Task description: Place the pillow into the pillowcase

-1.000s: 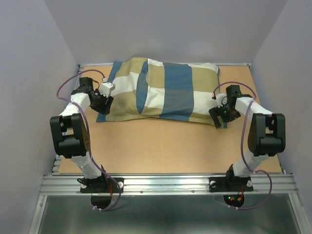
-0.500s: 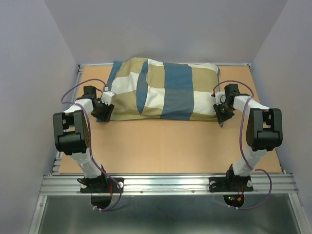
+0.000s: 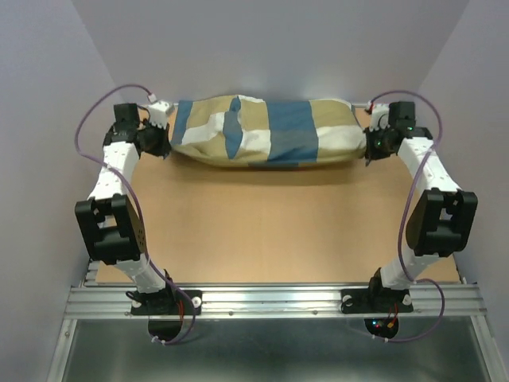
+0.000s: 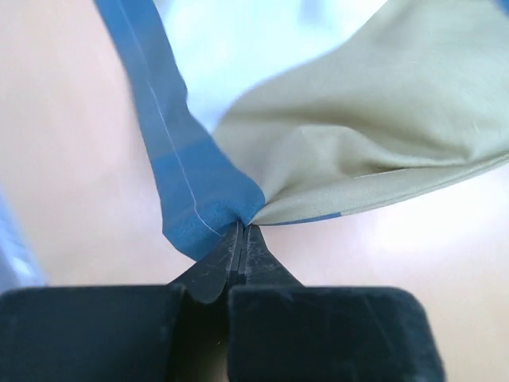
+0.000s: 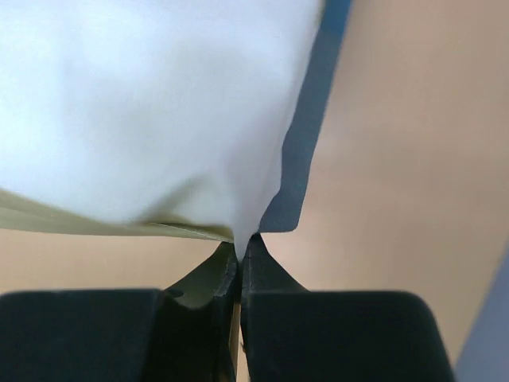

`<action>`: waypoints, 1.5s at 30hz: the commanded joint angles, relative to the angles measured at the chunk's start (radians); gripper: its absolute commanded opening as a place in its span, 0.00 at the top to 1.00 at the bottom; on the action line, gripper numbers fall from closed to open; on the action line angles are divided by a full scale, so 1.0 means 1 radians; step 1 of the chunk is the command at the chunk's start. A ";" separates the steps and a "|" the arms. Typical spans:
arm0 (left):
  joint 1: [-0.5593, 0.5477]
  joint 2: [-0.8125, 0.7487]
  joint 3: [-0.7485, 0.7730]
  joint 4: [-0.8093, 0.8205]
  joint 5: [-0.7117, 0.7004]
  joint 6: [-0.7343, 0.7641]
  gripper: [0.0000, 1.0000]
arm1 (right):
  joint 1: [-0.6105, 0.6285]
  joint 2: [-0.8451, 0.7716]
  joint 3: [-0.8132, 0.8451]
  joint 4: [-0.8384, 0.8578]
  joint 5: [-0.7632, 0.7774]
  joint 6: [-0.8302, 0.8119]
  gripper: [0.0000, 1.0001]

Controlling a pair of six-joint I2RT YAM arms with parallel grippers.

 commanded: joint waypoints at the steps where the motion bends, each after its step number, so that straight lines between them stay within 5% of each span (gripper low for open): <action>1: 0.029 -0.193 0.199 0.121 0.039 -0.114 1.00 | -0.093 -0.128 0.319 0.099 0.015 0.077 1.00; 8: 0.029 -0.432 0.235 0.313 -0.021 -0.272 1.00 | -0.096 -0.256 0.544 0.160 0.029 0.119 1.00; 12: 0.029 -0.653 0.152 0.448 -0.137 -0.335 1.00 | -0.096 -0.395 0.527 0.235 0.091 0.120 0.99; 18: 0.029 -0.782 0.071 0.464 -0.179 -0.286 1.00 | -0.095 -0.483 0.408 0.298 0.138 0.045 1.00; 26: 0.026 -0.696 -0.152 0.511 -0.164 -0.276 1.00 | -0.095 -0.380 0.139 0.333 0.076 0.057 0.99; 30: 0.019 -0.467 -0.143 0.586 -0.202 -0.278 1.00 | -0.095 -0.133 0.134 0.352 0.023 0.166 1.00; 31: 0.013 -0.317 -0.044 0.573 -0.208 -0.267 1.00 | -0.095 -0.068 0.165 0.334 0.012 0.239 0.94; 32: 0.013 -0.228 0.044 0.534 -0.208 -0.264 0.97 | -0.095 -0.006 0.271 0.318 0.012 0.266 0.78; 33: 0.012 -0.052 0.269 0.403 -0.234 -0.287 0.84 | -0.095 0.126 0.339 0.288 0.003 0.283 0.28; 35: 0.013 0.121 0.545 0.111 -0.253 -0.301 0.44 | -0.095 0.233 0.576 0.164 0.038 0.321 0.07; 36: 0.015 0.247 0.791 0.023 -0.245 -0.301 0.24 | -0.096 0.265 0.631 0.131 0.048 0.318 0.04; 37: 0.013 0.287 0.874 -0.039 -0.247 -0.290 0.02 | -0.096 0.275 0.647 0.122 0.059 0.297 0.00; 39: 0.016 0.281 0.886 -0.069 -0.239 -0.290 0.01 | -0.101 0.258 0.651 0.120 0.061 0.268 0.00; 45: 0.016 0.088 0.602 0.056 -0.202 -0.284 0.01 | -0.109 0.148 0.558 0.122 0.036 0.229 0.00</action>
